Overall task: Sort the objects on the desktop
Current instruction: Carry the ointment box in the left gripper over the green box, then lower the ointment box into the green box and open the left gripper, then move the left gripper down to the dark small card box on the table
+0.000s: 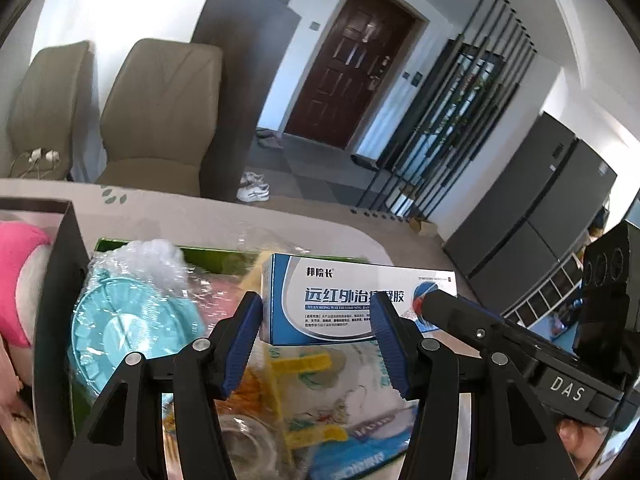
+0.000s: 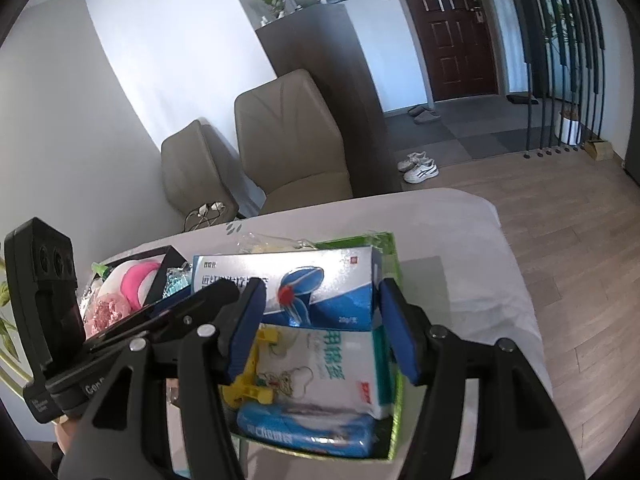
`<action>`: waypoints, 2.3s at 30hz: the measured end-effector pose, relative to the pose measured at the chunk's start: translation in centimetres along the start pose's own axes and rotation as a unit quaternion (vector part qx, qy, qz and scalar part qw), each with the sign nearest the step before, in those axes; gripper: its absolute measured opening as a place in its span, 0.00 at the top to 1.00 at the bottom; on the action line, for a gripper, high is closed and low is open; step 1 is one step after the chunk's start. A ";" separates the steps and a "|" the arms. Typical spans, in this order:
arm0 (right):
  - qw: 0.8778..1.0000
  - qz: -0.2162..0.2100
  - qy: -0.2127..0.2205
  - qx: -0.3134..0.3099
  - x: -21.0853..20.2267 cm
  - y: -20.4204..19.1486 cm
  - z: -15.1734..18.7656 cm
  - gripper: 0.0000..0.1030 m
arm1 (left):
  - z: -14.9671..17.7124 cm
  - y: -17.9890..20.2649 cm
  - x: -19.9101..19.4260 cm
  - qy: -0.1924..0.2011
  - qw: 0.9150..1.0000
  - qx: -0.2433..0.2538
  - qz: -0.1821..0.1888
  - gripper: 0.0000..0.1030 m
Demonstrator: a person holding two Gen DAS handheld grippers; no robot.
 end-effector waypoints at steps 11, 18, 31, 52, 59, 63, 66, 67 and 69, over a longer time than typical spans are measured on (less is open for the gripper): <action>1.000 -0.001 -0.018 0.013 2.7 0.7 1.1 0.43 | 0.6 -0.9 1.7 -0.018 1.000 0.008 -0.018 0.46; 1.000 -0.002 -0.025 0.016 3.6 0.6 1.7 0.42 | 1.1 -1.5 1.9 -0.027 0.999 -0.002 -0.018 0.46; 0.999 -0.006 -0.028 0.021 5.3 0.5 2.3 0.42 | 1.5 -2.7 1.9 -0.037 0.999 -0.018 -0.031 0.46; 0.998 -0.027 0.023 0.056 3.6 0.9 0.2 0.53 | -1.4 -0.5 -0.7 0.018 1.000 -0.010 -0.003 0.46; 0.998 -0.042 0.000 0.039 4.7 0.0 1.1 0.71 | 0.4 0.0 1.7 -0.012 1.000 -0.015 0.023 0.52; 0.998 -0.048 -0.020 0.046 5.6 0.0 1.9 0.72 | 1.5 -0.7 2.4 -0.028 0.999 -0.023 0.007 0.52; 0.997 -0.058 -0.027 0.052 5.7 0.0 2.2 0.74 | 1.7 -0.9 2.5 -0.032 0.999 -0.027 0.004 0.52; 0.997 -0.058 -0.028 0.053 5.8 0.1 2.3 0.74 | 1.7 -0.8 2.5 -0.033 0.999 -0.025 0.002 0.52; 0.996 -0.058 -0.029 0.053 5.8 0.2 2.5 0.74 | 1.7 -0.7 2.4 -0.032 0.999 -0.021 -0.002 0.52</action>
Point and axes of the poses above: each gripper's, at about its wrist camera, not at the fingertips, and x roughly the way its jaws point, y to its right, z to its underside, the point moved 10 cm from there along x, roughly the way its jaws point, and after that the axes turned 9 degrees about y, right-handed, at the moved point
